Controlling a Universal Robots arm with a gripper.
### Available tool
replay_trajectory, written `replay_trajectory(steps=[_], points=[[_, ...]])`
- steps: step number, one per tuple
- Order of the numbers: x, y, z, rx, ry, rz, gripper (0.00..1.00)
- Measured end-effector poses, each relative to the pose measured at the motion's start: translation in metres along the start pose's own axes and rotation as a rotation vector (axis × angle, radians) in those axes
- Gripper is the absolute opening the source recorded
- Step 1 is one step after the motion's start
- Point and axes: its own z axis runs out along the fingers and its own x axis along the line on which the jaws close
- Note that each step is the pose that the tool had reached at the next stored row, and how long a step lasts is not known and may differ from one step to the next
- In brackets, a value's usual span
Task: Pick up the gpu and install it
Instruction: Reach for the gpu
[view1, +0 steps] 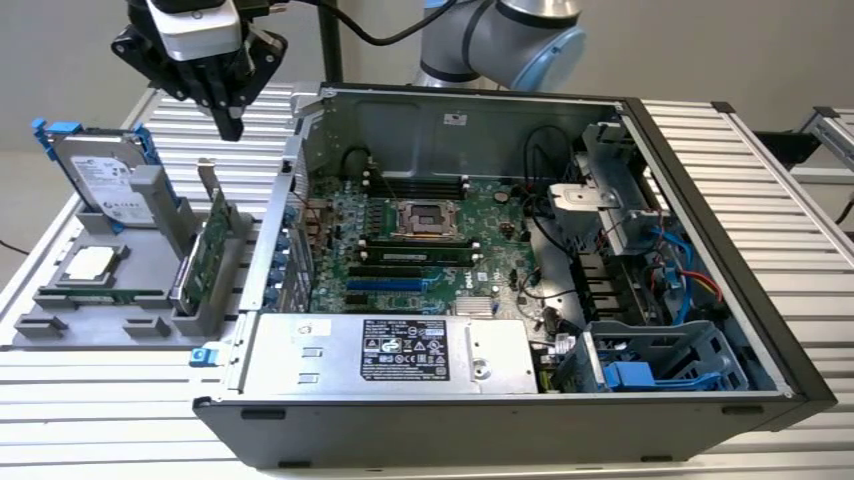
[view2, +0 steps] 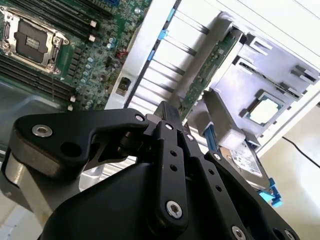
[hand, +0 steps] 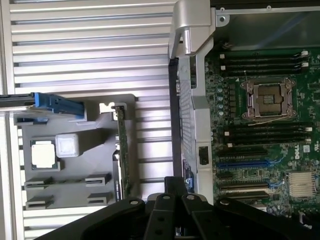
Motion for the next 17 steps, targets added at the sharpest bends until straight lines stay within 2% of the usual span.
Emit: replay_trajectory(steps=[17], points=[[0.0158,-0.003,-0.0005,-0.0014,0.0001,0.0,0.0]])
